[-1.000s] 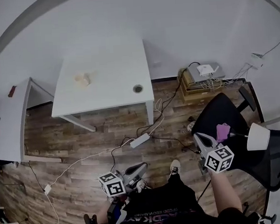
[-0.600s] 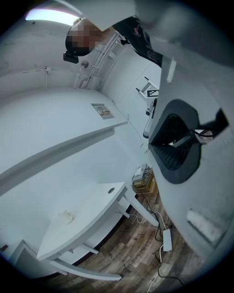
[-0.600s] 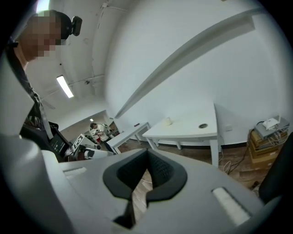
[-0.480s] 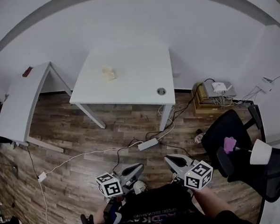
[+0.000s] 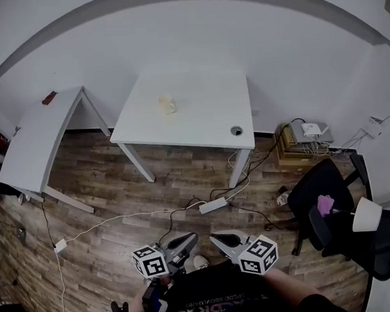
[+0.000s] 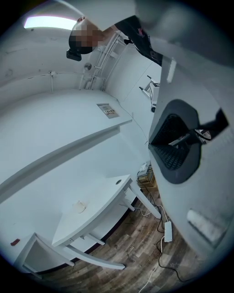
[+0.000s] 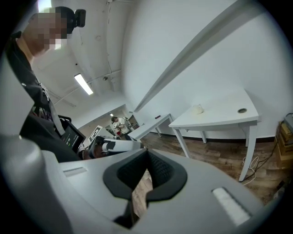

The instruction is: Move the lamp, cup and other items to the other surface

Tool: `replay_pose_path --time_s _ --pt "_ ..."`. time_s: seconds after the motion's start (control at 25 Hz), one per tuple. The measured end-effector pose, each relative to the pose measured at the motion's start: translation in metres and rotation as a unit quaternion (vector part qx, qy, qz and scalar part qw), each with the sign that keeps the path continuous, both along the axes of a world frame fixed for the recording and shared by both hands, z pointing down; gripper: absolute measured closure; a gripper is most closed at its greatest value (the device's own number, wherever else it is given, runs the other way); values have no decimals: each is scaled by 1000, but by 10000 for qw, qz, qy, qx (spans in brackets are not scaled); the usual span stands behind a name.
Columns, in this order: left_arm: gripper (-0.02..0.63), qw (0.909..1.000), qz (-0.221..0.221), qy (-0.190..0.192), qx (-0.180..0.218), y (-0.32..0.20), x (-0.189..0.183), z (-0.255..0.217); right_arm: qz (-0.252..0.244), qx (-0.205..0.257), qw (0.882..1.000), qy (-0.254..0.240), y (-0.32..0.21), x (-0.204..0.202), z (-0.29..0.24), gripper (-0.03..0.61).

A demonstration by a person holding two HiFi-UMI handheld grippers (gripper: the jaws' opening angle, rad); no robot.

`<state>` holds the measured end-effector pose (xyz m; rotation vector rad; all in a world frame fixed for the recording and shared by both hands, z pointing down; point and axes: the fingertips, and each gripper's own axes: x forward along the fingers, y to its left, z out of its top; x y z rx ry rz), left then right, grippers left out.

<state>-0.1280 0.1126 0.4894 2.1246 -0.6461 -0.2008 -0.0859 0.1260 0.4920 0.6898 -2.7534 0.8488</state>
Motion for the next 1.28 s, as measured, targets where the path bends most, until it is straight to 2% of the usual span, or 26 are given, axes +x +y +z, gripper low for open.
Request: replay_pose_path --time_s 0.12,0.36,0.6,1.28 --pt "615 10000 41 38 -9 4 -4 2 -140 83 9998 96 8 -10 2 574" --pt "615 9999 134 81 23 4 -5 5 97 -2 9999 85 4 -7 5 574" --pt "615 9997 169 179 18 5 -7 9 82 -7 9998 175 5 -11 7 574" --pt "617 9997 216 83 -12 8 -5 5 105 -4 9998 167 7 -10 8 574"
